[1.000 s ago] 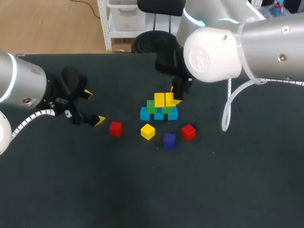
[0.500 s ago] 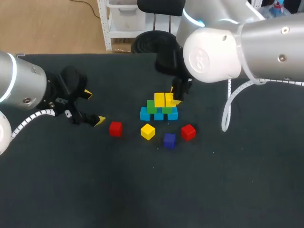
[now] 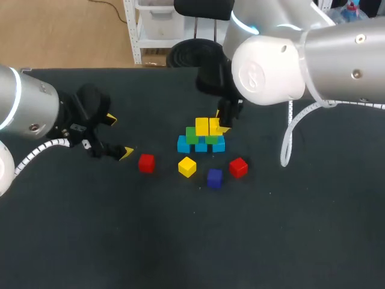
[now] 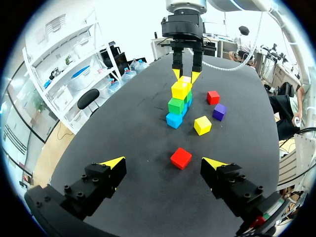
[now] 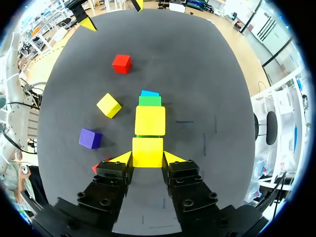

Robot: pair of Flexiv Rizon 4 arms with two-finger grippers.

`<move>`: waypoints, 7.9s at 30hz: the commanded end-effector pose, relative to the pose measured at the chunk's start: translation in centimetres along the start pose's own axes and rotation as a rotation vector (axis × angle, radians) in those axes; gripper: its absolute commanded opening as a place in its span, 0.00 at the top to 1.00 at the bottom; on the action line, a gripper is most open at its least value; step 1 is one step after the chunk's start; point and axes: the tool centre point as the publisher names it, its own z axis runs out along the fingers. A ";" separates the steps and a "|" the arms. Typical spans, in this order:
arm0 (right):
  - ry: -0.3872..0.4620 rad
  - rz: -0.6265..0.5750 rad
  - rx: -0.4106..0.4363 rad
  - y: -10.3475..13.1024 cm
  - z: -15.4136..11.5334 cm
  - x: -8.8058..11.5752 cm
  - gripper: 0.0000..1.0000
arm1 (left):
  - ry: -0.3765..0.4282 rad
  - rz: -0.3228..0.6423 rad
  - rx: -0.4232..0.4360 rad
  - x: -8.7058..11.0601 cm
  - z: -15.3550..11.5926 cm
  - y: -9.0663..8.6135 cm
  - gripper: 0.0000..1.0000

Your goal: Place the blue cubes, place green cubes on the blue cubes, place the yellow cubes on the green cubes, then place the red cubes on the yellow cubes, and place purple cube on the red cubes.

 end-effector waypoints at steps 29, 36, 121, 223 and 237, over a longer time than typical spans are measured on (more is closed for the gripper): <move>0.008 0.002 0.004 -0.1 0.1 -0.1 0.41 | -0.004 0.001 0.001 0.1 0.0 0.0 0.00; 0.009 0.004 0.011 -0.2 -0.4 0.2 0.11 | -0.004 0.001 0.001 0.1 0.0 0.0 0.00; -0.014 0.023 0.024 -1.2 -0.5 1.4 1.00 | -0.004 0.001 0.001 0.1 0.0 0.0 0.00; -0.498 -0.029 0.184 6.8 -8.3 16.1 0.00 | 0.059 0.441 0.189 -2.4 1.7 -1.9 0.00; -0.498 -0.029 0.184 6.8 -8.3 16.1 0.00 | 0.202 0.759 0.293 -5.4 4.9 -6.0 0.00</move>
